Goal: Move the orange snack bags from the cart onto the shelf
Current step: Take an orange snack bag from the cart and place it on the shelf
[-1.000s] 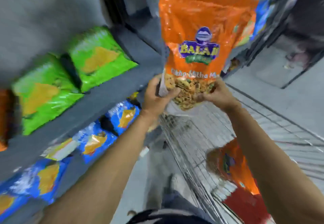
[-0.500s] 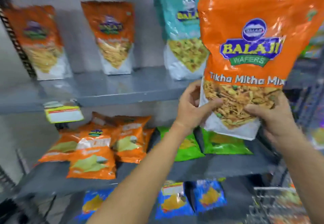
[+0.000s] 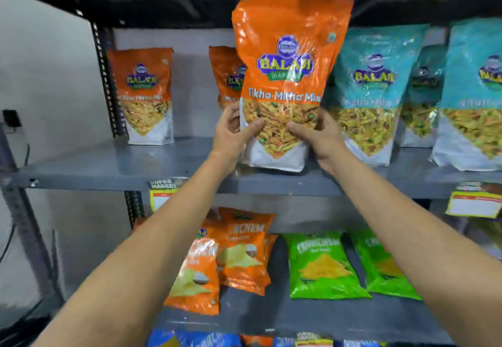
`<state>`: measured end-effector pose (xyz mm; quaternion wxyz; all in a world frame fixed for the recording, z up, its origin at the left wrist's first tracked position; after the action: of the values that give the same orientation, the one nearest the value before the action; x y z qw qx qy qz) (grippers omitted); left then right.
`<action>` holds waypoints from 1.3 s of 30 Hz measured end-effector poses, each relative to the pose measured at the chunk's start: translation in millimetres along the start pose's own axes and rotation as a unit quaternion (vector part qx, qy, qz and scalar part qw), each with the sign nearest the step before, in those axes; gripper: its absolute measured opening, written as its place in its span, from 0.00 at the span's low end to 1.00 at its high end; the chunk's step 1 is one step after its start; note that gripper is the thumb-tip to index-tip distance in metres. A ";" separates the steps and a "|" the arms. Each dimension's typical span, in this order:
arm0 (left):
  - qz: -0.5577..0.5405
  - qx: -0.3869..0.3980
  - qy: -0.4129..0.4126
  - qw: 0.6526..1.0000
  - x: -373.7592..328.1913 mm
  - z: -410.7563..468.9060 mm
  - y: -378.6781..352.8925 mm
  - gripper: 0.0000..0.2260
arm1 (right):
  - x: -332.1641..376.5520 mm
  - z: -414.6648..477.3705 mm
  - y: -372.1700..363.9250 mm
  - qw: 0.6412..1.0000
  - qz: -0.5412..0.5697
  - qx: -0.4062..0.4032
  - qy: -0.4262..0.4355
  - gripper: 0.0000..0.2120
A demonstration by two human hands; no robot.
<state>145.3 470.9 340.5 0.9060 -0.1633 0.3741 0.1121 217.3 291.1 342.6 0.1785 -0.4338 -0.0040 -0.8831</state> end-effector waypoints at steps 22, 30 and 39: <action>0.495 -0.092 -0.258 0.825 -14.4 -24.8 0.4 0.27 | 19.9 -37.5 -3.8 0.747 -0.525 -0.228 0.338 0.26; 0.424 0.031 -0.352 0.834 61.7 -174.5 -60.1 0.23 | -39.4 -220.7 123.0 0.593 -0.729 -0.231 0.251 0.20; 0.266 0.326 -0.208 0.883 157.0 -352.9 -215.6 0.26 | -76.1 -435.9 271.5 0.536 -0.785 -0.275 -0.146 0.22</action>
<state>98.3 150.9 38.7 0.9011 0.2743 0.2215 0.2524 13.0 -10.0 -27.8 -0.7168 -0.4074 -0.1260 -0.5516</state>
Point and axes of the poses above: each hand's wrist, its own z-axis towards the middle knuckle, its own y-axis out of the back of the hand, x = y × z, the point moved 4 cm from there along z, towards the middle knuckle, and after that the axes turned 4 degrees about -x, right-handed, at the moved point
